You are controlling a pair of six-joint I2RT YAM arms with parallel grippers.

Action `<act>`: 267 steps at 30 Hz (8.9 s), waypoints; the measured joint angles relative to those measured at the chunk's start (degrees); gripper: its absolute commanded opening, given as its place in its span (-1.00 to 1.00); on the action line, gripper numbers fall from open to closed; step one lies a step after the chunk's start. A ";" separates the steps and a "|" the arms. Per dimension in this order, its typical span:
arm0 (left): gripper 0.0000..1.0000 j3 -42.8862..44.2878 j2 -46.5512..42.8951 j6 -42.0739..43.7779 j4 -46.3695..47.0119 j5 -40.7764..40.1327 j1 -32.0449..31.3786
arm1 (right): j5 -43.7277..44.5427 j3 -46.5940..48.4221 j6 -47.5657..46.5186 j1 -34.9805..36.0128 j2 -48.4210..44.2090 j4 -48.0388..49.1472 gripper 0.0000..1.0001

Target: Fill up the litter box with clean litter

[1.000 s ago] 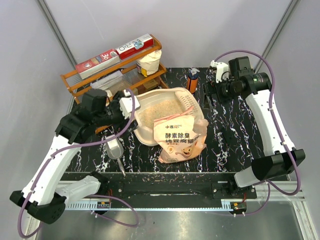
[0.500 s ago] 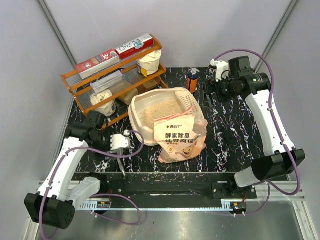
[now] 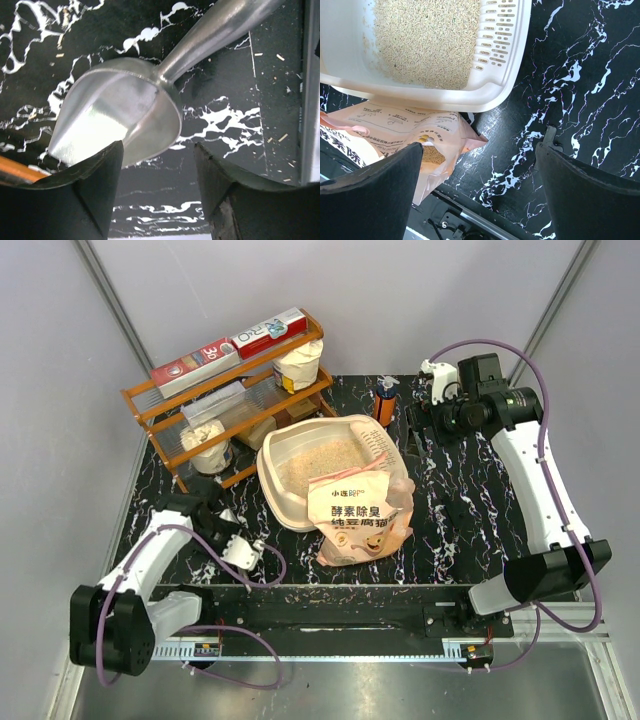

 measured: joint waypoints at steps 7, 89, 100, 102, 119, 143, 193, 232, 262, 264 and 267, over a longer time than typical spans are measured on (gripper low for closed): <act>-0.24 -3.87 2.97 3.45 5.51 1.11 -0.02 | 0.22 -0.87 -0.15 0.00 -0.96 -0.04 0.99; -0.50 57.77 19.47 -84.80 17.22 2.12 -23.89 | -13.49 36.28 24.41 21.97 23.08 11.67 -0.88; 0.47 54.75 12.52 -82.38 18.78 6.56 -23.82 | -15.74 29.07 6.91 19.21 18.01 7.13 -1.00; 0.48 53.27 9.42 -80.87 18.95 6.69 -23.80 | -16.28 24.39 3.93 18.71 14.69 6.34 -1.00; -0.69 43.63 12.92 -68.98 32.89 13.18 -24.26 | -24.37 16.59 5.35 18.67 5.73 8.52 -1.00; -1.00 42.69 15.96 -82.84 37.22 15.43 -24.35 | -20.24 13.64 16.65 17.55 5.73 13.35 -0.06; 0.66 42.07 13.77 -84.85 36.92 15.76 -22.67 | -17.07 16.96 14.73 1.81 5.90 14.32 -1.00; 0.20 57.57 37.59 -75.43 10.05 40.44 -26.69 | -4.00 20.59 3.50 -2.38 -4.94 -9.97 -1.00; -1.00 56.50 28.89 -78.25 9.75 34.01 -28.85 | -10.43 16.83 1.99 -2.38 -5.09 -12.13 -1.00; -1.00 56.00 28.85 -78.86 10.71 33.77 -28.83 | -11.02 15.91 1.88 -2.38 -5.18 -12.11 -1.00; -1.00 55.58 28.85 -79.67 11.50 33.46 -28.81 | -11.65 13.73 1.55 -2.34 -5.14 -12.20 -1.00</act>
